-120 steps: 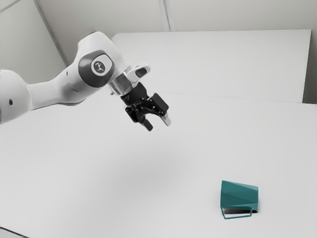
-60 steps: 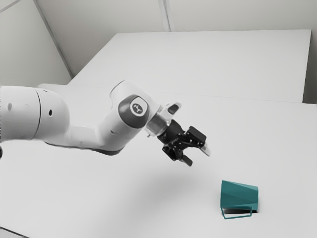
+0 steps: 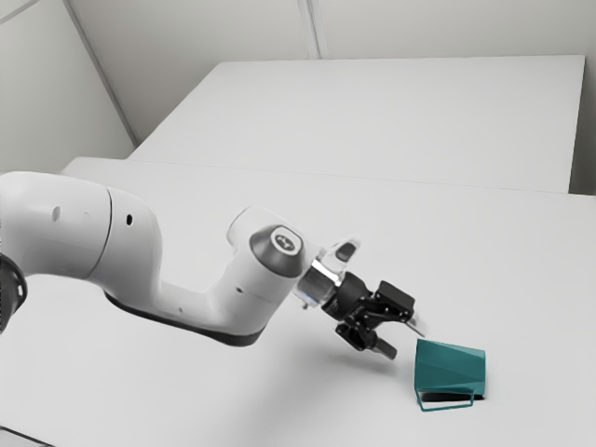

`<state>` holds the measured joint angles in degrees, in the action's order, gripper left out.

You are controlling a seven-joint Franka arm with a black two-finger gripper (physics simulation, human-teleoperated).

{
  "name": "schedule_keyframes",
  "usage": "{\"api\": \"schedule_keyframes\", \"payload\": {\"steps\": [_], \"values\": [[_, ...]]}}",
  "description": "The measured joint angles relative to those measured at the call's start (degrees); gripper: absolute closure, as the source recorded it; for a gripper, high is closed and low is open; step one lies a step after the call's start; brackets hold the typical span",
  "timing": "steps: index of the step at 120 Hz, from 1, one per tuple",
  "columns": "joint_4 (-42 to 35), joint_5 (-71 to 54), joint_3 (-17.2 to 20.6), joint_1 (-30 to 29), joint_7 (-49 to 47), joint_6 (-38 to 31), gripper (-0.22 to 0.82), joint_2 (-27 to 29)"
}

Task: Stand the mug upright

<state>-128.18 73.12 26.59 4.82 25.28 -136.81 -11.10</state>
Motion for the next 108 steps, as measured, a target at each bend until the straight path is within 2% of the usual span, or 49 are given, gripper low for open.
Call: {"api": "schedule_keyframes", "payload": {"steps": [56,61,75,84,95,108], "values": [[4.08,8.12,0.86,2.87,9.90,-1.51,0.00,-6.00],[4.22,8.37,0.89,2.95,10.50,-1.55,0.06,-6.04],[4.31,8.70,0.91,3.02,11.99,-1.62,0.37,-6.03],[4.32,8.78,0.91,2.99,12.82,-1.63,0.52,-6.02],[5.07,8.80,0.93,3.01,13.93,-1.63,0.63,-5.98],[5.74,8.73,1.67,2.93,15.08,-1.62,0.70,-5.90]]}}
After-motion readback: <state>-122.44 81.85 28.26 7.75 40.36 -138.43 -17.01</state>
